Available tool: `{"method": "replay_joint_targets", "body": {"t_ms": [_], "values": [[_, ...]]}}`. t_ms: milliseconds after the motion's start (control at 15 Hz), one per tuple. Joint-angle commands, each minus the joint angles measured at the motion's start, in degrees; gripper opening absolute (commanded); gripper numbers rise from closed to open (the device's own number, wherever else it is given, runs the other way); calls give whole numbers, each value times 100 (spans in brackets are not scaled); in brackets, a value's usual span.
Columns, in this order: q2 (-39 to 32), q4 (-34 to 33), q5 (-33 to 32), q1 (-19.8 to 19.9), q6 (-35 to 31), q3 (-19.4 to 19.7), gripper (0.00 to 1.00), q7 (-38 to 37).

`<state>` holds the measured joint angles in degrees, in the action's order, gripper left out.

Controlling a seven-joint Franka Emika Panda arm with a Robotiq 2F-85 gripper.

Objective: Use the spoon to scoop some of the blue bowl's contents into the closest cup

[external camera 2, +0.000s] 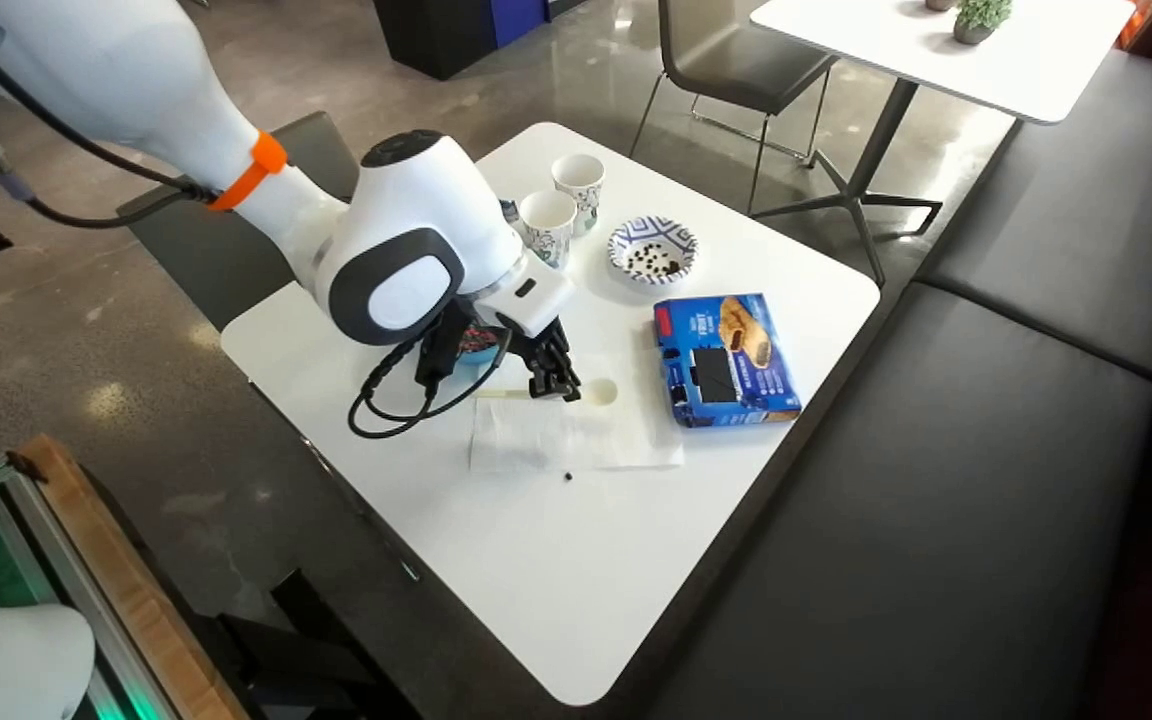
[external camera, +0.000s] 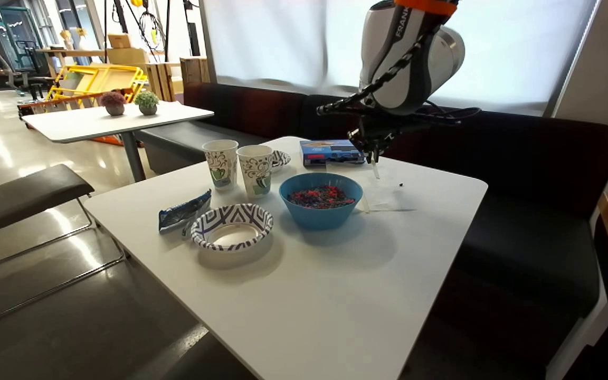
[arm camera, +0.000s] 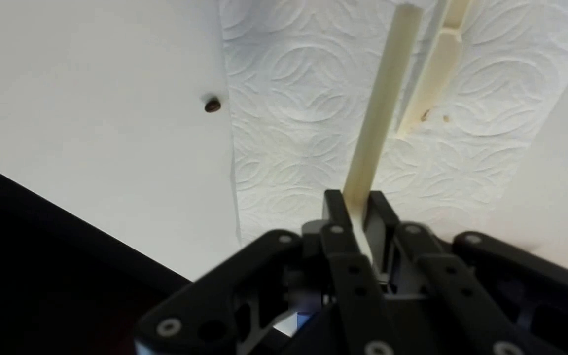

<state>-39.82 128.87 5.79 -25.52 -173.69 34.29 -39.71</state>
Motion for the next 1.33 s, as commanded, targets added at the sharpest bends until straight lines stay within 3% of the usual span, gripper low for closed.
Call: {"method": "replay_joint_targets", "body": {"t_ms": [0,533,600,667,733,867,1267], "values": [[-690,-392,144,-394,209,274,4,-448],[-1400,-830,118,-561,284,544,4,-877],[-1422,-849,133,-539,249,530,8,-882],[-1409,-843,102,-541,284,545,40,-839],[-1352,-812,88,-501,277,514,40,-779],[-1065,-614,46,-398,314,414,51,-598],[-287,-230,268,900,-2,-924,97,16]]}}
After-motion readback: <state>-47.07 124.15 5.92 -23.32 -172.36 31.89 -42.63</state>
